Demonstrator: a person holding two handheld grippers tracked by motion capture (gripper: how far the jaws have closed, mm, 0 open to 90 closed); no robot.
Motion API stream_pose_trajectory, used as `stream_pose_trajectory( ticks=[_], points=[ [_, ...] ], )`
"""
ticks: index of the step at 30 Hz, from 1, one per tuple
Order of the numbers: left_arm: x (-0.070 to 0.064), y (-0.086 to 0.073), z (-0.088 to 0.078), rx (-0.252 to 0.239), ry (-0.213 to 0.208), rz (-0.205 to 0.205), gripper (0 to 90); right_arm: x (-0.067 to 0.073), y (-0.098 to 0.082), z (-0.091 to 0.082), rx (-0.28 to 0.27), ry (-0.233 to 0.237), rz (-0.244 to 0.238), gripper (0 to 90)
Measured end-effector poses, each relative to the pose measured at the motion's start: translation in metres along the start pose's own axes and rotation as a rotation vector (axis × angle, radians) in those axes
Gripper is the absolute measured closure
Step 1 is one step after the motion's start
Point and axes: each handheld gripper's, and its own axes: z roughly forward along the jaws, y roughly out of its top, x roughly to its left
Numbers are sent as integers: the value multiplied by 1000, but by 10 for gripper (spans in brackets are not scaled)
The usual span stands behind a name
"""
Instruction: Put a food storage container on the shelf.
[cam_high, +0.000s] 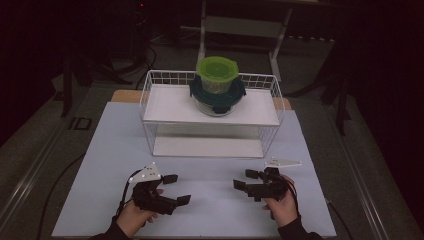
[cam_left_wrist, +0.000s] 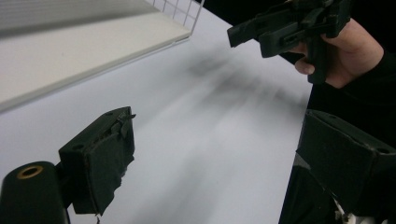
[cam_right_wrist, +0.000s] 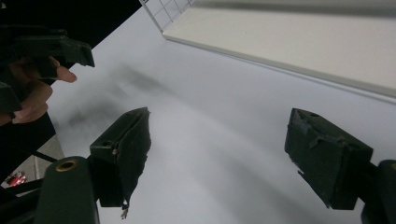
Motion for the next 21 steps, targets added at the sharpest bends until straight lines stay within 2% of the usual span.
stream_pose_trajectory(
  ticks=[3, 6, 11, 12, 15, 21],
  points=[
    [1, -5, -1, 6, 8, -3, 103, -2, -5, -1, 4, -16, -3, 213],
    [1, -9, -4, 3, 22, 11, 103, -4, -10, -5, -8, -26, -3, 205],
    [4, -20, -9, 10, 40, 16, 103, -8, -17, -12, -24, -35, 19, 204],
    [5, -21, -9, 14, 44, 20, 103, -11, -24, -18, -26, -44, 38, 203],
    [6, -25, -11, 13, 54, 24, 102, -15, -30, -24, -28, -54, 50, 201],
    [8, -32, -16, 0, 65, 6, 102, -23, -39, -33, -31, -84, 60, 198]
  ],
)
